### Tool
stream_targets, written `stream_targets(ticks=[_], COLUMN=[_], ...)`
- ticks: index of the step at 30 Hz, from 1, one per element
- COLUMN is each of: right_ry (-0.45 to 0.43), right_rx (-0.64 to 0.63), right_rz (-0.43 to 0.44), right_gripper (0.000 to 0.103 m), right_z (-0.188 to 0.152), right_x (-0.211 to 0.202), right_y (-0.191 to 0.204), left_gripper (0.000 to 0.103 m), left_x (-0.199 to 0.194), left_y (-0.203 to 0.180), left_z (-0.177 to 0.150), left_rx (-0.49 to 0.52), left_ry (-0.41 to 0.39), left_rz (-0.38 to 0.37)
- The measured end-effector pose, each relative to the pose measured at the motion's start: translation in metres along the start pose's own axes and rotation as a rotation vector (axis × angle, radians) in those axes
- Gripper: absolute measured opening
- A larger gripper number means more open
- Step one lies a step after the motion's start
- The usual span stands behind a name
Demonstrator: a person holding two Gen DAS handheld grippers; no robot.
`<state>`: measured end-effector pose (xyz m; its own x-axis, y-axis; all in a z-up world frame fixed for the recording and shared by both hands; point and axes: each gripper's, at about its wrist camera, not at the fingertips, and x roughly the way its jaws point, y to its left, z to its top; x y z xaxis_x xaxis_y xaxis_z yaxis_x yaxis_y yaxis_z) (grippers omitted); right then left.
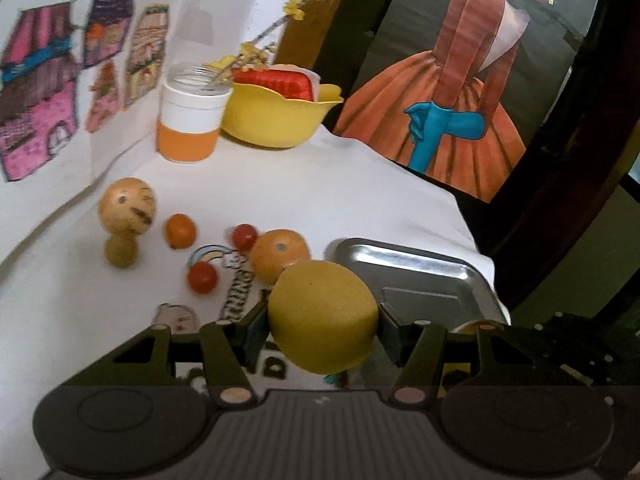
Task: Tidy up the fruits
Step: 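Carry the yellow fruit with the left tool while the right tool carries the pear, both into the tray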
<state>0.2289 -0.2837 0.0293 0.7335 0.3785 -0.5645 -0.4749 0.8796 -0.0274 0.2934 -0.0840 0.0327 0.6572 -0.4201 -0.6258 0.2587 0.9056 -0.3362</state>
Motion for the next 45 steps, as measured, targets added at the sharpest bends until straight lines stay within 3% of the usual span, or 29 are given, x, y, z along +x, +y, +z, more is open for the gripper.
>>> stream_targets(ticks=[4, 11, 17, 27, 35, 40, 45], right_ry=[0.009, -0.019, -0.039, -0.072, -0.067, -0.065, -0.067], right_rx=[0.027, 0.05, 0.088, 0.087, 0.092, 0.087, 0.087], right_rz=[-0.037, -0.069, -0.146, -0.194, -0.203, -0.205, -0.208], right_gripper=[0.043, 0.04, 0.039, 0.059, 0.071, 0.083, 0.089], right_z=[-0.004, -0.002, -0.004, -0.012, -0.018, -0.02, -0.021], right_x=[0.005, 0.012, 0.018, 0.019, 0.012, 0.01, 0.006], right_y=[-0.017, -0.038, -0.06, -0.066, -0.065, -0.06, -0.056], left_gripper=[0.062, 0.062, 0.062, 0.062, 0.063, 0.063, 0.075], left_x=[0.016, 0.045, 0.065, 0.085, 0.086, 0.083, 0.069], left_y=[-0.01, -0.029, -0.04, -0.049, -0.046, -0.044, -0.05], left_z=[0.004, 0.01, 0.013, 0.01, 0.009, 0.008, 0.006], left_rx=[0.005, 0.037, 0.052, 0.058, 0.041, 0.023, 0.058], left_ry=[0.006, 0.017, 0.028, 0.061, 0.078, 0.086, 0.029], left_rz=[-0.026, -0.06, -0.072, -0.066, -0.067, -0.074, -0.075])
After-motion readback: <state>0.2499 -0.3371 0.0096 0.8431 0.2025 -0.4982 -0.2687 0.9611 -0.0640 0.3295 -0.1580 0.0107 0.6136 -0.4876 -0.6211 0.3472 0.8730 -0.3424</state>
